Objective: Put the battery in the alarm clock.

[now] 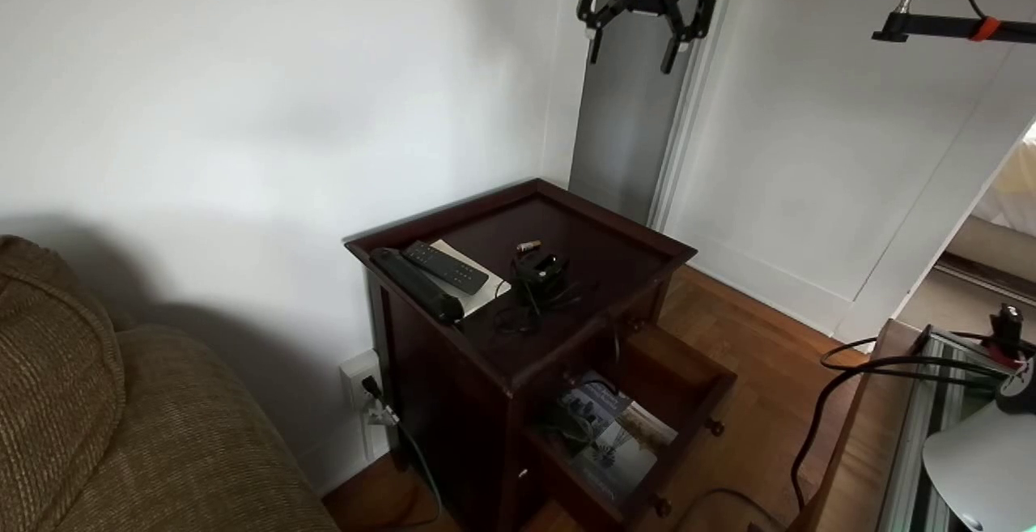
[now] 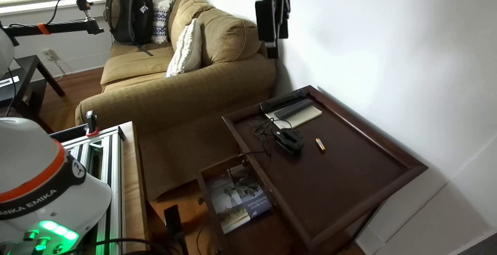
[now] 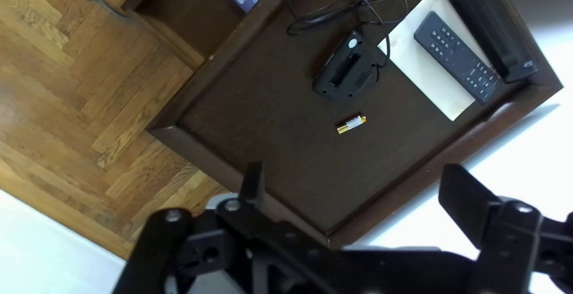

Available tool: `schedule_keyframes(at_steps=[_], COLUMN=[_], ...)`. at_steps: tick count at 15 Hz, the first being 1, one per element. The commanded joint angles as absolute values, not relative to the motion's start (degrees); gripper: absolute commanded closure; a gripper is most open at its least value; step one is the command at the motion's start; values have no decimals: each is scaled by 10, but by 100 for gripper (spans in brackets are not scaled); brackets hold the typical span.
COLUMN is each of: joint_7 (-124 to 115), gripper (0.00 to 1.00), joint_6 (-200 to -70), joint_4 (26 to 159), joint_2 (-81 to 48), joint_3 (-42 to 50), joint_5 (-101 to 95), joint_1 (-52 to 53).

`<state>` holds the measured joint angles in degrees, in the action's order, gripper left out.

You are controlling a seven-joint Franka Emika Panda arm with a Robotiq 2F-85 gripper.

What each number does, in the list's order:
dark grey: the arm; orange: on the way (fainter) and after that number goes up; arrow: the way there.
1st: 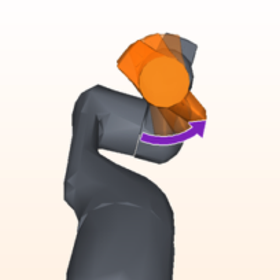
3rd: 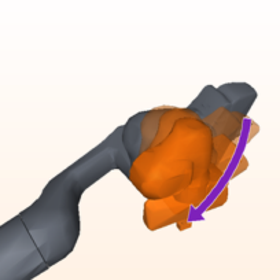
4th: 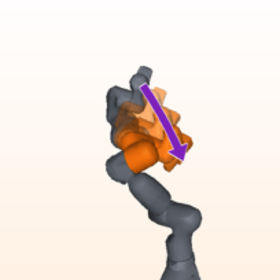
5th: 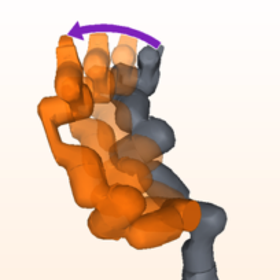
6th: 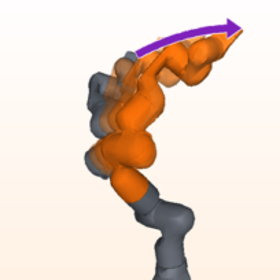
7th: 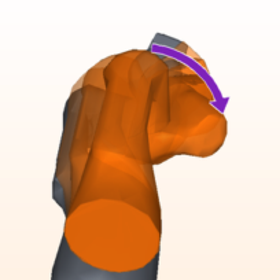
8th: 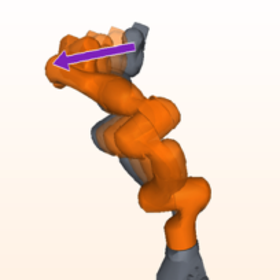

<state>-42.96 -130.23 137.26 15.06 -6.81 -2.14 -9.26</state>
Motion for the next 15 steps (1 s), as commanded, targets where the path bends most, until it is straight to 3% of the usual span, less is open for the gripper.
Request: schedule_keyframes(at_steps=[1, 4, 5, 13, 15], joint_7=[-487, -492, -478, -480, -574], gripper=[0, 0, 0, 0, 0], joint_6=[-1390, -1461, -1432, -1460, -1529], joint_4=[1359, 1342, 1366, 1341, 1334], joint_2=[44, -34, 17, -34, -61], joint_3=[-50, -29, -24, -11, 21], joint_5=[-18, -8, -14, -10, -100], joint_1=[-84, -71, -64, -55, -58])
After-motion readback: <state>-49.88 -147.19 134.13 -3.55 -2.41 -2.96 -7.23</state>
